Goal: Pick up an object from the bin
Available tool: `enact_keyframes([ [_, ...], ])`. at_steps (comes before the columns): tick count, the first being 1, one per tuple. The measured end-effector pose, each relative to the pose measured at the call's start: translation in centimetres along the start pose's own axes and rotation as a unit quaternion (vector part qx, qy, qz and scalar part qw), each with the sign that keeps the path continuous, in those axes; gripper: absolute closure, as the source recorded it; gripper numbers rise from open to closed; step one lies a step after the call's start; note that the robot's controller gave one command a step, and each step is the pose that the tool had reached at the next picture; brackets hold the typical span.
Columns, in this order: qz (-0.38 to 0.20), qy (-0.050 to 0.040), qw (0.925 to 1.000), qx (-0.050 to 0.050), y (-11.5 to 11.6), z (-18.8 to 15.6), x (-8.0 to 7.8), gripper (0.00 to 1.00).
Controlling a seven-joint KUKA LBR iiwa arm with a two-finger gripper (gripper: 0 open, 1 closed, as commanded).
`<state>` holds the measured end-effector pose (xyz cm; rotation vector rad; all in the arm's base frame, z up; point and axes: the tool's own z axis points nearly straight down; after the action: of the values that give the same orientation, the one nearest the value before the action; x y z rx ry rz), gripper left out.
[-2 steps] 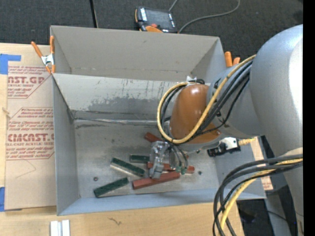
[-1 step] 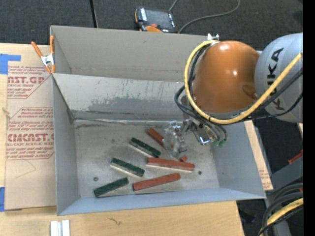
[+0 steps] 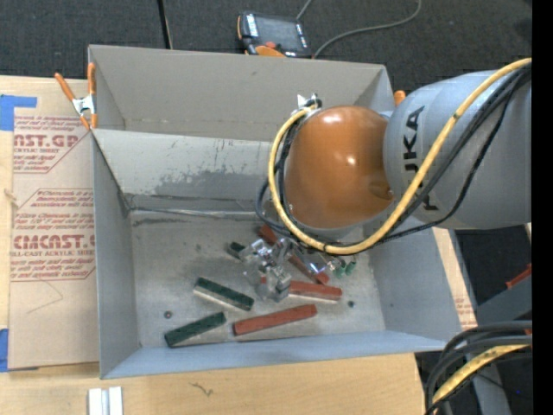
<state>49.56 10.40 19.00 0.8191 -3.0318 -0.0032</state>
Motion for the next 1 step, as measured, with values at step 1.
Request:
enact_keyframes([
  [1, 0.001, -0.0009, 1.0000, 0.001, -0.12, -0.09, -0.01, 0.00],
])
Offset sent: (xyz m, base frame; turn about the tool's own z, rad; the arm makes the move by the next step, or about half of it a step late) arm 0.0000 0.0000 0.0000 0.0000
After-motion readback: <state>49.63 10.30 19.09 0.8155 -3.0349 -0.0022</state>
